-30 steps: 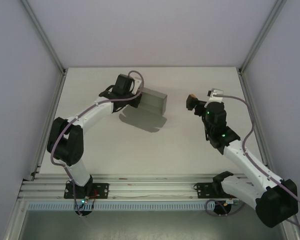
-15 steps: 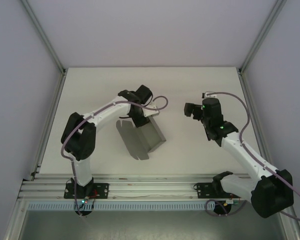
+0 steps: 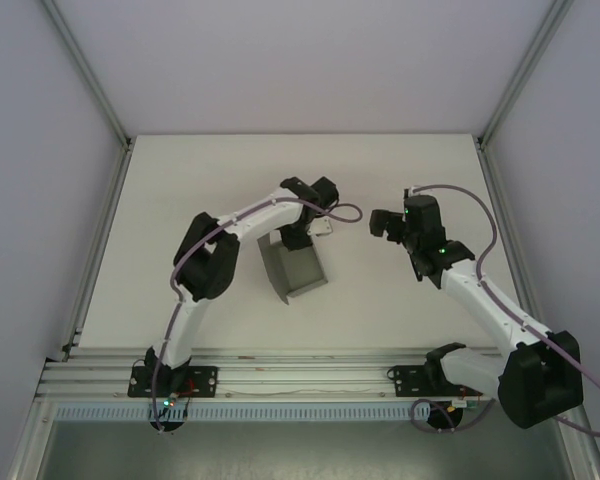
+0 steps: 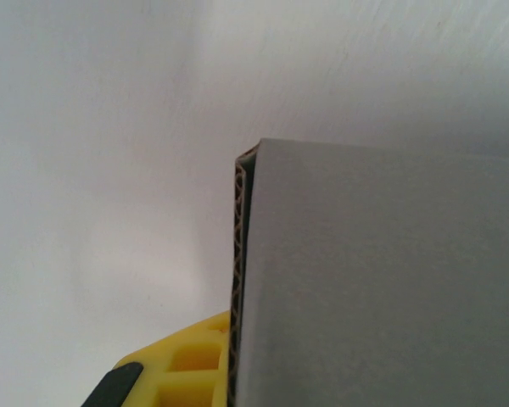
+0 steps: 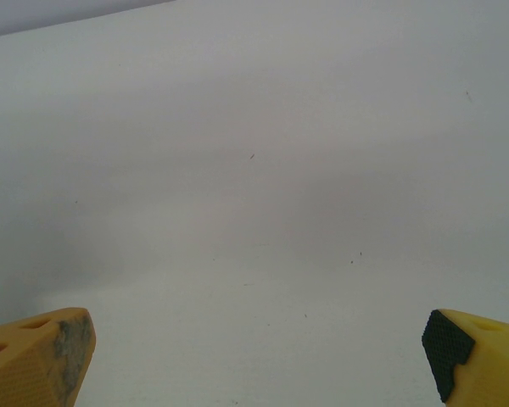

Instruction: Assemble paper box

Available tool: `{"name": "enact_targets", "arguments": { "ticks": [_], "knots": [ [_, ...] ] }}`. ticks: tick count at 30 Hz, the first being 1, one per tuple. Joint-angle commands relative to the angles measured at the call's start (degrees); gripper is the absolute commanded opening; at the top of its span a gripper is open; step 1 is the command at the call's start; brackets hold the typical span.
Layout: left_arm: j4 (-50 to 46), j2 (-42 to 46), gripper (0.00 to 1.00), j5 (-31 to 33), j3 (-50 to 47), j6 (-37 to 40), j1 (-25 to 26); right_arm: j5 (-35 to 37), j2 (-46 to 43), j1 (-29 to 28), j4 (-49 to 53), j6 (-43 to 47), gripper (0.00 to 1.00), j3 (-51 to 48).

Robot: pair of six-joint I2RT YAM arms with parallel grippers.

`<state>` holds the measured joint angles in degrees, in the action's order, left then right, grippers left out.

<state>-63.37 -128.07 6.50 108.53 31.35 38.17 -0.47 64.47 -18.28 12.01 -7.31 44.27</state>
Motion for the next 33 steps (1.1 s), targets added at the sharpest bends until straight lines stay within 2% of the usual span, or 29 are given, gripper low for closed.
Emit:
{"name": "enact_targets", "arguments": {
  "ticks": [1, 6, 13, 20, 23, 24, 26, 27, 30, 33],
  "knots": [
    [-3.0, -4.2, 0.0, 7.1, 4.1, -1.6, 0.6, 1.0, 0.0, 0.5, 1.1, -0.4, 1.0, 1.0],
    [-1.7, -10.4, 0.0, 11.6, 7.2, -1.5, 2.8, 1.1, -0.5, 0.8, 1.1, -0.9, 1.0, 0.7],
    [0.5, -14.8, 0.0, 16.1, 8.1, -2.0, 5.3, 1.1, -1.4, 1.1, 0.4, -1.2, 1.0, -0.2],
    [3.5, -14.5, 0.0, 18.8, 4.9, -2.1, 6.2, 1.0, -2.6, 1.2, 0.5, -1.1, 1.0, -1.0],
    [4.2, -12.3, 0.17, 19.1, 4.5, -0.7, 6.2, 0.5, -3.4, 1.3, 0.4, -1.2, 1.0, -1.4],
    [4.4, -11.5, 0.27, 18.9, 4.6, -0.1, 6.2, 0.4, -3.6, 1.2, 0.2, -1.3, 1.0, -1.5],
    [4.2, -9.9, 0.38, 18.9, 5.0, 0.5, 6.2, -0.2, -4.0, 1.3, -0.1, -1.3, 1.0, -1.8],
    [4.1, -9.0, 0.47, 18.9, 5.2, 0.8, 6.2, -0.6, -4.2, 1.3, 0.0, -1.2, 1.0, -1.7],
    [4.1, -6.1, 0.6, 18.5, 5.1, 1.5, 6.2, -0.9, -5.1, 1.3, 0.5, -0.8, 1.0, -1.7],
    [5.0, -2.3, 0.68, 16.6, 3.6, 2.2, 6.2, -1.3, -6.4, 1.3, 0.9, -0.2, 1.0, -1.9]
  ]
}}
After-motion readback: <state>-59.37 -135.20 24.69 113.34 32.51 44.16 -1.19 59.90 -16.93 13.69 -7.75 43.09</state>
